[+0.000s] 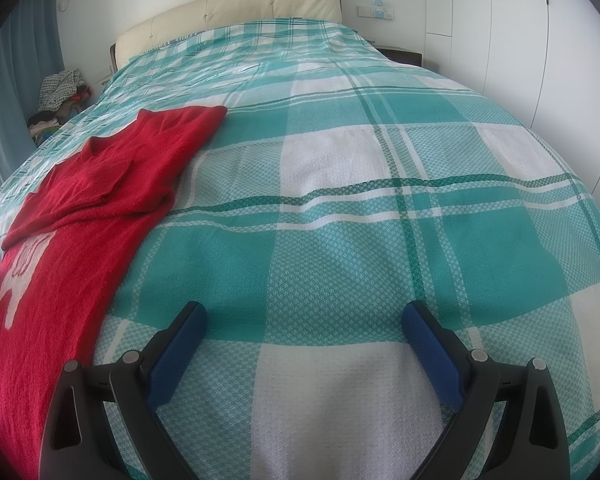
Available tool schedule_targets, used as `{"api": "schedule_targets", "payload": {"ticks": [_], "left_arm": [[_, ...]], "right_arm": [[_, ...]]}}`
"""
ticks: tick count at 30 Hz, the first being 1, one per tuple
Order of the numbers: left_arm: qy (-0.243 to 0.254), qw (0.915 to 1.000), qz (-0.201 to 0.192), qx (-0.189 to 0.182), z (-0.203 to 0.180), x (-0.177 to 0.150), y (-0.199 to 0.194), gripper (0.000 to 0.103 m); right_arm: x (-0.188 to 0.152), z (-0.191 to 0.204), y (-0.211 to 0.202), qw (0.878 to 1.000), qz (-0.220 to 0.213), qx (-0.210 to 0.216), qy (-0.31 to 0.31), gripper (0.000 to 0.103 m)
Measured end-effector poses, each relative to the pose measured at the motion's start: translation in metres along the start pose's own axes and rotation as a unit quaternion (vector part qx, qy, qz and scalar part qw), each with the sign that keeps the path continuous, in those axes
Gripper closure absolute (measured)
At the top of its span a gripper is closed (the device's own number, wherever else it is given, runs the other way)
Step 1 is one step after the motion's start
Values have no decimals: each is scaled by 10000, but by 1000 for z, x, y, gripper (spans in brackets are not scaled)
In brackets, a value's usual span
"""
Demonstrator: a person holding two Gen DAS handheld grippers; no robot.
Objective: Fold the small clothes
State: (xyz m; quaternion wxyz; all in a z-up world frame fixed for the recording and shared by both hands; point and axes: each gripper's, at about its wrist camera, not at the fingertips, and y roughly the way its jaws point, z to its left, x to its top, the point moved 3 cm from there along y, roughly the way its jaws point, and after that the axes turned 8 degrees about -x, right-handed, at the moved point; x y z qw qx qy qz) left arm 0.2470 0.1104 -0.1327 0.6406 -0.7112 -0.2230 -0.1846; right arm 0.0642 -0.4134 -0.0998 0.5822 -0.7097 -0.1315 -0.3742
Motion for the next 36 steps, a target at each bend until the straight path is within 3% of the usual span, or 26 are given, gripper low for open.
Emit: {"api": "schedule_targets", "payload": {"ticks": [36], "left_arm": [[-4,10000,1,1,0,0,0,0]], "right_arm": [[-4,2,0,10000,24,-51,-60,4]]}}
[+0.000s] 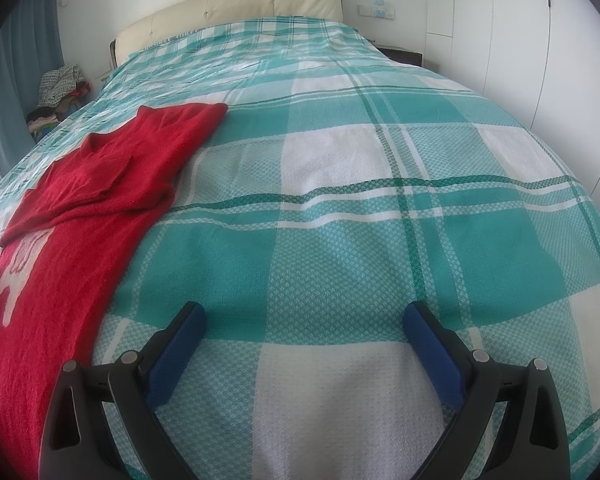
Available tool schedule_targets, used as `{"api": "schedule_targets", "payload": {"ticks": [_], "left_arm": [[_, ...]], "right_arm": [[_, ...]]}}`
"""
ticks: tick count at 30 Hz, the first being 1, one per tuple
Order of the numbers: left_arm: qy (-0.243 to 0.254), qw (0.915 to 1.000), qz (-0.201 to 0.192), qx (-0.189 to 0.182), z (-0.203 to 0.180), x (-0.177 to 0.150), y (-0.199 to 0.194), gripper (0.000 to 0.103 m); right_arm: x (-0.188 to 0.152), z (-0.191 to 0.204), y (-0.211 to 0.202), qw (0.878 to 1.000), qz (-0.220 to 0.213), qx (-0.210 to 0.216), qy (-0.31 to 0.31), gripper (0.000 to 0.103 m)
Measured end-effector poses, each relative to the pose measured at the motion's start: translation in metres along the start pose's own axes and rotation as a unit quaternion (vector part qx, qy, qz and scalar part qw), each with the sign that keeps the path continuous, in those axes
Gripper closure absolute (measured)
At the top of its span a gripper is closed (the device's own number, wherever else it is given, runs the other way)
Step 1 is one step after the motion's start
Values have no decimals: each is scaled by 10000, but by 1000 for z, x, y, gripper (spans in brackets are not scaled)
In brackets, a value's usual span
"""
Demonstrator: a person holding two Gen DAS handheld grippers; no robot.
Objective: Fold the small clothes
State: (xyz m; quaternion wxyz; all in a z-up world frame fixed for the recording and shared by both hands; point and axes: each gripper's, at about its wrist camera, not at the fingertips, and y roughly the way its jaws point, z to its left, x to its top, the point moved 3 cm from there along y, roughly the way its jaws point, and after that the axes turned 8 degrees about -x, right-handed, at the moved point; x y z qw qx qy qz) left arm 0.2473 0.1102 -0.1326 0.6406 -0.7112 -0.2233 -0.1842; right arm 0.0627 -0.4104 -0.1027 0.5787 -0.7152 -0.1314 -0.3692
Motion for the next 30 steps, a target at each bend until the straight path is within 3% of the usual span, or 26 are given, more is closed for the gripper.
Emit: {"api": "schedule_targets", "payload": {"ticks": [25,27,29,30], "left_arm": [[-130,9999,17,83,1,3,0,0],[-169,9996,194,-121,2,4,-7,2],[-221,9980,143,-573,3,1,-34,13],[-154,9968,100,-784,1,-3,-54,13]], "right_arm": [[0,1,0,10000,1,-6,-10,4],[0,0,0,10000,-6,13,4,4],[5,-3,-5,9999,41,111,34,4],[6,-5,-12,9998,131,159,43,4]]}}
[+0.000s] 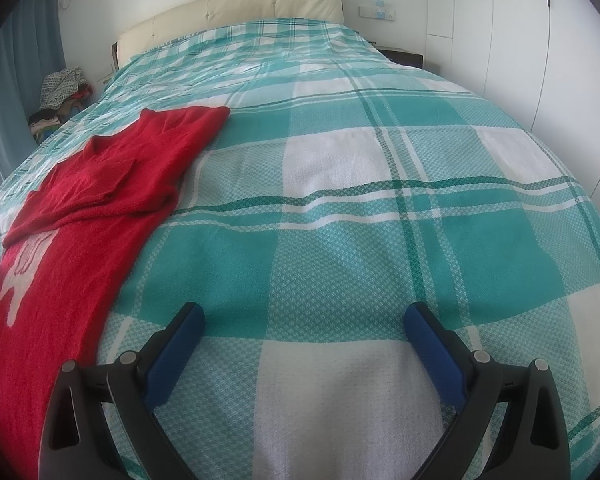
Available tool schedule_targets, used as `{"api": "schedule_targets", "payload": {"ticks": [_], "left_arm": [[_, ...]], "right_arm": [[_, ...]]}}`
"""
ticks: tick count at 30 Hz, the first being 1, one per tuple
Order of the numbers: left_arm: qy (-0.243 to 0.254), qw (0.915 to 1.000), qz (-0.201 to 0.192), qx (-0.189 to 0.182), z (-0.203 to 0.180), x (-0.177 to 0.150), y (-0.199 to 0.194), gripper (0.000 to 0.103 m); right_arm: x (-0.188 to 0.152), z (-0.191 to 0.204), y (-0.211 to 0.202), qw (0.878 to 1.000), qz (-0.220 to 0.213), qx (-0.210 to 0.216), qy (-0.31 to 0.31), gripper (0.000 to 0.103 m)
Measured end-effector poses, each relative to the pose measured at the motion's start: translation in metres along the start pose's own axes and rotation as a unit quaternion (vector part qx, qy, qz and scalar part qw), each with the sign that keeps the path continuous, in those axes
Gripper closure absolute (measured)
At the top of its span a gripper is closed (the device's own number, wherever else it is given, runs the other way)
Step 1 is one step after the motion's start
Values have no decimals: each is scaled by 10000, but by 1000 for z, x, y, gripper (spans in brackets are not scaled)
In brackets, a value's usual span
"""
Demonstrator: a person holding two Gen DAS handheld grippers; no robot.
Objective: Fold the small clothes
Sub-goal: 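Move both tools to the ribbed hem of the red sweater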
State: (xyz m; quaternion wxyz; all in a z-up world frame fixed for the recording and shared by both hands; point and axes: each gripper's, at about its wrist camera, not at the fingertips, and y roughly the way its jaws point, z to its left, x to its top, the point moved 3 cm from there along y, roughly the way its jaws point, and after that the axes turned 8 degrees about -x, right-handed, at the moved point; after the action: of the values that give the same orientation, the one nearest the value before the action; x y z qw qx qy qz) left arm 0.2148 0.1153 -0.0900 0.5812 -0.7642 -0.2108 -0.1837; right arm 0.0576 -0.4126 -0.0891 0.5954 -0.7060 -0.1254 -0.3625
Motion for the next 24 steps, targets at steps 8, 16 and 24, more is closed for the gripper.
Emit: {"api": "schedule_targets", "payload": {"ticks": [8,16,24], "left_arm": [[1325,9808,984,-1041,-57,-115,-84,7],[1318,9851,977,-517,-73,-148,-73,20],[1498,9856,785,-59,-77,-152,-72,11]], "right_arm": [[-45,30,-104,9793,605,1879,-436,5],[-106,63,-116,9644,1213,2242,-698,5],[-110,58,-105,9670,1312,2140,-433,5]]}}
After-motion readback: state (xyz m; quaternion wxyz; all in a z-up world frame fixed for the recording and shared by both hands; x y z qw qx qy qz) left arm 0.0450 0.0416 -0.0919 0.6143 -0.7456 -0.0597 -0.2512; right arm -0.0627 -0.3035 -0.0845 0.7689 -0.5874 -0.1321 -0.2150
